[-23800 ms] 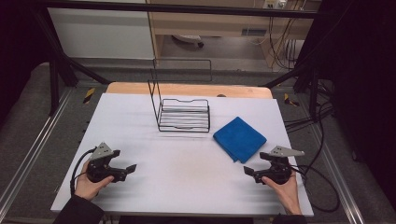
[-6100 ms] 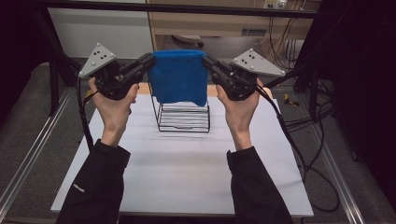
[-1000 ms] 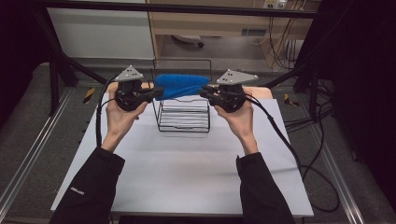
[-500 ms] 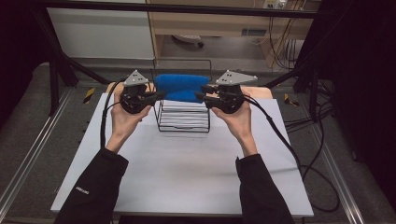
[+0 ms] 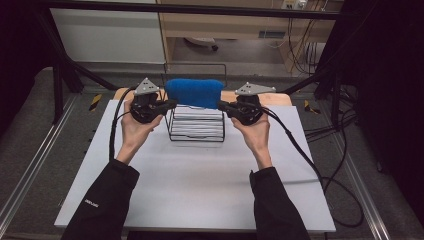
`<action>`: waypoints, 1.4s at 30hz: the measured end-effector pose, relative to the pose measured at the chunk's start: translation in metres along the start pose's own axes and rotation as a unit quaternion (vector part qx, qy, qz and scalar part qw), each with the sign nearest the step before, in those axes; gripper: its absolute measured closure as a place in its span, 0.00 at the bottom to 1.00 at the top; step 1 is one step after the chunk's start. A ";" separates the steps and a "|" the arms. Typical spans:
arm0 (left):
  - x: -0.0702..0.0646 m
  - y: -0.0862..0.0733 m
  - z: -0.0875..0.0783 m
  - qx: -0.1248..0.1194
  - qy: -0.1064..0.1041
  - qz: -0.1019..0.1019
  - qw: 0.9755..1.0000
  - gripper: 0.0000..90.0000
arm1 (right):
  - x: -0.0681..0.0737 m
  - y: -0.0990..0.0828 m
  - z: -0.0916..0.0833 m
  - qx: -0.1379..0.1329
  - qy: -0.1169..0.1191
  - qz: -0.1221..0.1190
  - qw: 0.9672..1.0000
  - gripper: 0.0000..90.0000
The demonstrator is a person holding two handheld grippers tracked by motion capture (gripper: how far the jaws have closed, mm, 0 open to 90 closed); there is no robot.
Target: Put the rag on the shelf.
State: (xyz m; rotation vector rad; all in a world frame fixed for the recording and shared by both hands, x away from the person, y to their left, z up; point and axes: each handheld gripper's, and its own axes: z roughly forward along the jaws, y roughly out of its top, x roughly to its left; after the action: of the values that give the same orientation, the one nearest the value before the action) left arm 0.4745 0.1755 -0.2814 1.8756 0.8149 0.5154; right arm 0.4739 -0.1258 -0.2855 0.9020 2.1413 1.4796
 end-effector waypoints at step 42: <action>-0.001 -0.072 -0.052 0.049 0.007 -0.008 0.999 0.10 | -0.012 -0.050 -0.080 -0.006 -0.013 0.032 0.999 0.06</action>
State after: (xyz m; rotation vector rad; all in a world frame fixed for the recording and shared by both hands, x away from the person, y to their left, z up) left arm 0.4168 0.2275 -0.3241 1.9546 0.8775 0.4865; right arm 0.4173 -0.2006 -0.3027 0.9882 2.1009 1.5021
